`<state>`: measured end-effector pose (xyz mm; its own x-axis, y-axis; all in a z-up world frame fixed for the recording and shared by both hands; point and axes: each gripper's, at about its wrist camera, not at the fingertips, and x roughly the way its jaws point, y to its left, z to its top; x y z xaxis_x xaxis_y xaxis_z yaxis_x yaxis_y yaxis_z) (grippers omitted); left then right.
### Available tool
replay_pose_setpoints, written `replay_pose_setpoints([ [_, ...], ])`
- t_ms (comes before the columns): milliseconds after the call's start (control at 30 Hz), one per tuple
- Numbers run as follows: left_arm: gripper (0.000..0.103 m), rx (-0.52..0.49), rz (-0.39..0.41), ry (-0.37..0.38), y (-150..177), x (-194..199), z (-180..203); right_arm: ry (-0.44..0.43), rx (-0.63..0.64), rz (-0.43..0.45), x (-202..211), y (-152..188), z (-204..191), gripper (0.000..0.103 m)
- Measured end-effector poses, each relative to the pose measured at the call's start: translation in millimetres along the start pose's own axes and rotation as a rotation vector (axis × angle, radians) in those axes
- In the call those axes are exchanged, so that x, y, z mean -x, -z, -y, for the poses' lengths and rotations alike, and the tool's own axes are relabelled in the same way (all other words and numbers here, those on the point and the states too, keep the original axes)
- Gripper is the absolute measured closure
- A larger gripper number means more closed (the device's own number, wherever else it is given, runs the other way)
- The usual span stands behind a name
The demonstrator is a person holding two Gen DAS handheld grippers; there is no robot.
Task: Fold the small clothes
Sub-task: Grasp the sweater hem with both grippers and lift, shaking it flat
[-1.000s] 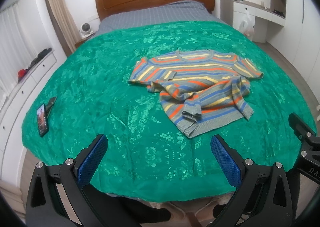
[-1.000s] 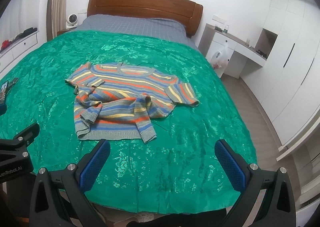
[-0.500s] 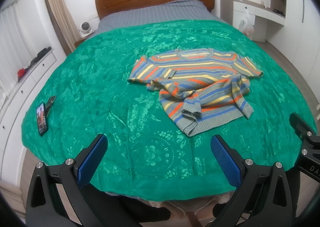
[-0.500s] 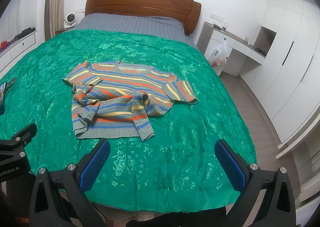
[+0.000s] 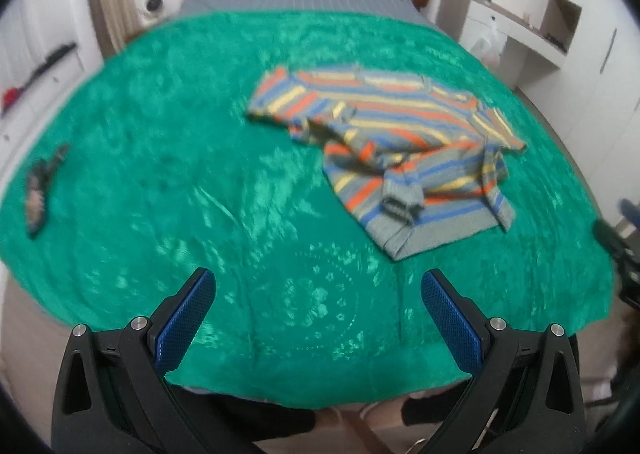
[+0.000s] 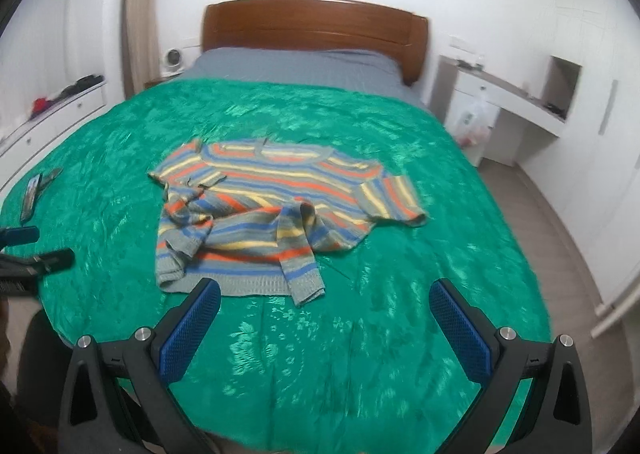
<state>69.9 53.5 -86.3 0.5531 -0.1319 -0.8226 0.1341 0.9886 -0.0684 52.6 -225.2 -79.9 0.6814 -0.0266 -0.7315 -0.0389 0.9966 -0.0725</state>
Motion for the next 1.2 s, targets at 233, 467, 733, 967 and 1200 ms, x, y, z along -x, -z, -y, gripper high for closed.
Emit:
replay_pose_setpoints([
  [233, 0.002, -0.065, -0.062, 0.133, -28.8, -72.2, 50.3, -0.135, 0.145, -0.184, -122.5, 6.6, -18.8, 0.000],
  [467, 0.092, -0.015, -0.172, 0.120, -54.8, -138.3, 52.9, -0.229, 0.004, -0.284, -177.2, -7.2, -4.0, 0.086],
  [733, 0.095, 0.098, -0.045, 0.286, -12.6, -30.9, -27.6, -0.533, -0.289, -0.278, -73.8, 19.0, 56.9, 0.092],
  [967, 0.096, 0.179, -0.179, 0.239, 67.9, -40.5, -60.5, -0.515, -0.399, -0.396, -69.6, 99.7, 55.1, 0.092],
  [1200, 0.044, 0.254, -0.121, 0.255, 79.1, -33.5, -82.2, -0.498, -0.503, -0.364, -83.3, 120.9, 56.5, 0.081],
])
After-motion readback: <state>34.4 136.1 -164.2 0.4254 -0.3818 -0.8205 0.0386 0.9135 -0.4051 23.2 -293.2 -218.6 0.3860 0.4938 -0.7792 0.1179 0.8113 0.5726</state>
